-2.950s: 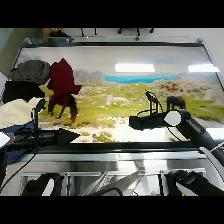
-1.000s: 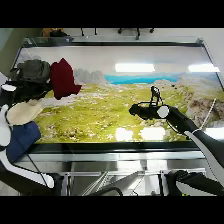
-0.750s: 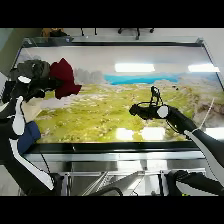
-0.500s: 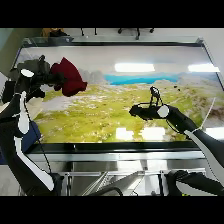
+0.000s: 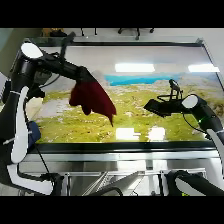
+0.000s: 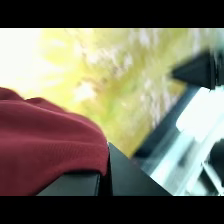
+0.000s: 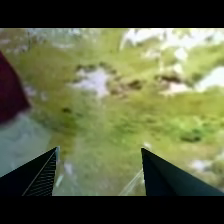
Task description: Fold the shirts.
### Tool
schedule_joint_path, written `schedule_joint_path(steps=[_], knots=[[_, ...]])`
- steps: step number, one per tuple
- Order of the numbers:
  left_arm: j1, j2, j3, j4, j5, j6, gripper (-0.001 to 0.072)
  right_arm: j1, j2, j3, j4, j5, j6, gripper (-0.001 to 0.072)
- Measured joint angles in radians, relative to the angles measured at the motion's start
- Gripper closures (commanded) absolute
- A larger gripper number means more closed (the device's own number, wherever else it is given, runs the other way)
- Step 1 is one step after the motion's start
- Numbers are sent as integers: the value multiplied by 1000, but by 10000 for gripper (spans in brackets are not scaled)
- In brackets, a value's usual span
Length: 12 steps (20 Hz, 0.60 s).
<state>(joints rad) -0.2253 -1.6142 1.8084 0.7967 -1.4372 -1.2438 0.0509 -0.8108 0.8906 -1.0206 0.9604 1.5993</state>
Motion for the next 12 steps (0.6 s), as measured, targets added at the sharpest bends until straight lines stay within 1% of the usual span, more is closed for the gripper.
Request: schedule_joint_path(steps=[4,5,6,7,9,12], knots=[[-163,82,-137,130,111,-42,691,-30,21,7,0,110,-32,141],[-183,90,-159,154,132,-49,596,-33,24,8,-2,131,-42,141],[-196,97,-175,172,148,-52,159,-35,25,8,-3,150,-52,141],[-198,102,-179,185,150,-58,-1,-37,26,9,-8,168,-63,139],[-174,107,-161,208,121,-85,-1,-39,27,9,-18,215,-98,134],[-101,116,-145,219,32,-126,-1,-37,21,7,-17,261,-131,135]])
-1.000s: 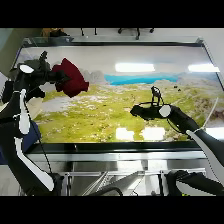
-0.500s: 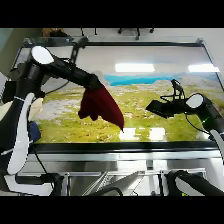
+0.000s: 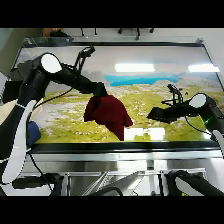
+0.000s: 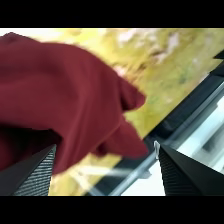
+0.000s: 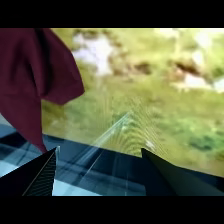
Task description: Fold the shirts.
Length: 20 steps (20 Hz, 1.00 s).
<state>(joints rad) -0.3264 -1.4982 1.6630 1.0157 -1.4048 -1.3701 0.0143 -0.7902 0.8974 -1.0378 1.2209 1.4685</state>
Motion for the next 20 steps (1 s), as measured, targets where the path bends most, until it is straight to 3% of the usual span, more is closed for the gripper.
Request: schedule_joint_path(steps=[4,7,12,13,15,16,18,20], knots=[[104,51,-185,10,-45,-18,-1,14,-48,-34,16,-35,-36,138],[148,109,-441,-29,24,-2,-1,36,-120,-53,80,-112,-105,142],[99,136,-757,-257,306,112,3,121,-274,-60,278,-279,-267,143],[77,124,-786,-293,369,130,92,143,-307,-60,315,-306,-296,143],[38,87,-802,-344,471,152,116,183,-357,-60,400,-333,-350,144],[19,63,-794,-363,500,160,117,202,-374,-59,438,-339,-374,166],[-14,12,-758,-386,539,169,117,234,-397,-57,472,-359,-409,483],[-36,-35,-710,-393,557,175,118,249,-406,-50,482,-371,-435,489]])
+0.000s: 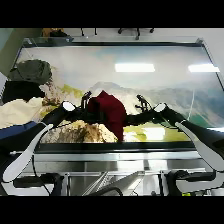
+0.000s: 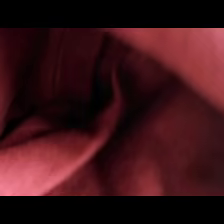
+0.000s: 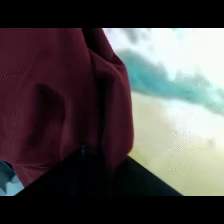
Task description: Fold the shirts.
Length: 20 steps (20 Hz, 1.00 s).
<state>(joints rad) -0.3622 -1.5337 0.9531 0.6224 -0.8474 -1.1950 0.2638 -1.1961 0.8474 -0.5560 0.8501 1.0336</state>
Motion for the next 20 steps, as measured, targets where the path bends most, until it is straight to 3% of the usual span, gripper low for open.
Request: schedule_joint_path(steps=[1,2,3,9,14,20], knots=[[-5,-20,23,-5,4,1,174,4,0,7,13,0,-10,545],[-6,-40,49,-7,3,3,539,6,2,14,20,0,-18,690],[-4,-56,72,-8,-3,3,695,6,6,23,24,-1,-25,691],[50,-24,144,-15,-135,13,695,-43,108,97,31,68,-49,691],[56,229,241,-21,-233,-10,695,-94,280,275,31,193,-62,691],[-55,514,612,-18,-300,-109,695,-105,492,647,42,295,-92,691]])
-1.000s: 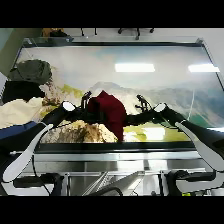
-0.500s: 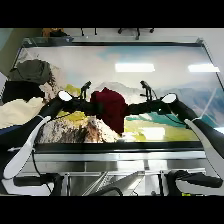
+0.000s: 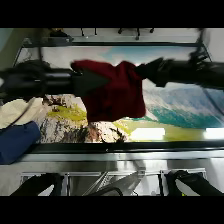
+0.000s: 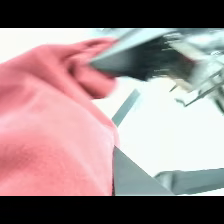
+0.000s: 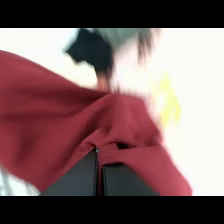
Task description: Fold the shirts.
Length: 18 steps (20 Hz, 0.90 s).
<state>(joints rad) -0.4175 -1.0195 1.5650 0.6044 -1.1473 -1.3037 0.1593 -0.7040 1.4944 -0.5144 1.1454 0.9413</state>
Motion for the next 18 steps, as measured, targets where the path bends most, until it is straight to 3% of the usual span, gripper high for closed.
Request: schedule_joint_path(steps=[3,7,12,15,16,17,18], knots=[[-74,80,153,80,32,-34,694,-1,50,160,-51,13,-16,691],[-148,77,200,246,59,-87,694,-2,12,240,-137,47,-8,691],[-101,-119,65,341,79,-110,695,-2,-220,222,-171,95,5,691],[-13,-285,-27,357,95,-72,689,-2,-423,182,-179,98,8,687],[18,-338,-47,357,106,-60,370,-2,-502,173,-179,87,8,596],[51,-395,-62,357,117,-46,29,-2,-581,165,-183,64,8,365],[85,-445,-72,357,133,-38,27,-3,-646,161,-185,42,8,285]])
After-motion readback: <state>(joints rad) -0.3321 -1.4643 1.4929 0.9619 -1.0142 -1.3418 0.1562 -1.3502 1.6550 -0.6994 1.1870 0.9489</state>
